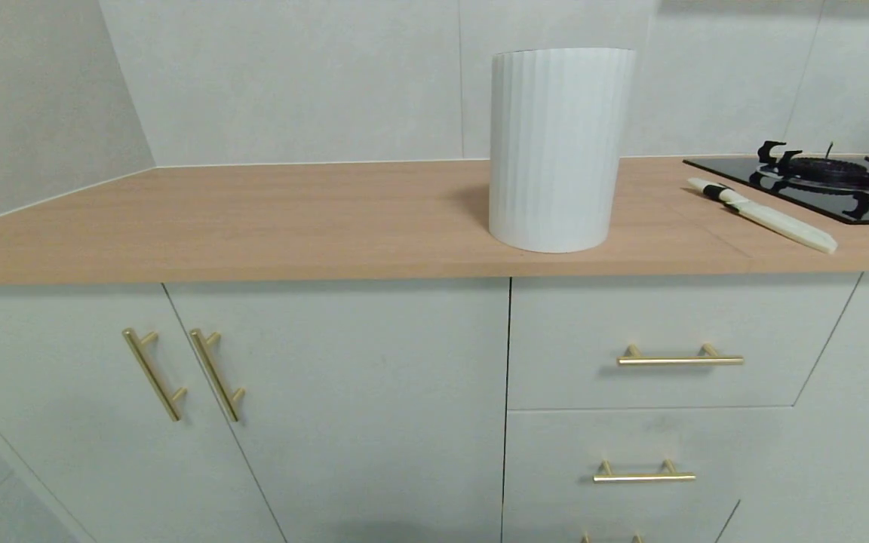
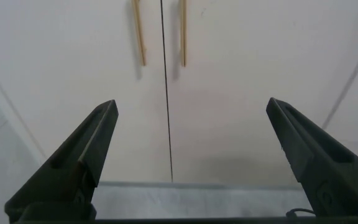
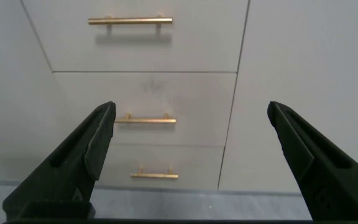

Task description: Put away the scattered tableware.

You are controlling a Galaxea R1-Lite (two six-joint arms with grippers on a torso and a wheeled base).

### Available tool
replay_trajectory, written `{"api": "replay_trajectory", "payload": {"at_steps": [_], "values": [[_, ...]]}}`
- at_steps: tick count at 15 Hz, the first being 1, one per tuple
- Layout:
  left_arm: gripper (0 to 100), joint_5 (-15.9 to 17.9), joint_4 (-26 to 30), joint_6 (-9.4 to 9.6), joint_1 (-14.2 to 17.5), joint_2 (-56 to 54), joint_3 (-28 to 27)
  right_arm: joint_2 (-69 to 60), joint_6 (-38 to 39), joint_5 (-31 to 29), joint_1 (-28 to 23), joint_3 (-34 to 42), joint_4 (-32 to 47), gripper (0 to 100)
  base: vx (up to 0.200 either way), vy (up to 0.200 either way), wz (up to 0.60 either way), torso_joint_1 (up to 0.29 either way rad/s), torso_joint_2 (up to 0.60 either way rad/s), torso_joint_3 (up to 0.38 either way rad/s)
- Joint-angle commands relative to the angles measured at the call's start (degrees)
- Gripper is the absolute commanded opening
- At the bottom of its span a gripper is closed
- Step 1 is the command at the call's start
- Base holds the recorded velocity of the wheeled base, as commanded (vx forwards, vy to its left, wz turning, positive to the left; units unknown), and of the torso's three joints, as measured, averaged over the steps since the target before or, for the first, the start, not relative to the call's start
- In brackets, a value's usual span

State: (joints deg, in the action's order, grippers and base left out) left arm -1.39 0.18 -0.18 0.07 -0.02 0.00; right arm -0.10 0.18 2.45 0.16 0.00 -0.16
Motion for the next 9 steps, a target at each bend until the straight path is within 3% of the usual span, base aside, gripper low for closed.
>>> {"api": "replay_trajectory", "payload": {"at_steps": [1, 9], "values": [[100, -0.02, -0.01, -0.08, 0.01, 0.02, 0.0, 0.1, -0.01, 0.01, 0.02, 0.0, -0.02, 100, 0.0, 0.0, 0.0, 0.0, 0.0, 0.0], [100, -0.02, -0.01, -0.08, 0.01, 0.02, 0.0, 0.1, -0.01, -0.08, 0.02, 0.0, -0.02, 100, 0.0, 0.0, 0.0, 0.0, 0.0, 0.0]]}}
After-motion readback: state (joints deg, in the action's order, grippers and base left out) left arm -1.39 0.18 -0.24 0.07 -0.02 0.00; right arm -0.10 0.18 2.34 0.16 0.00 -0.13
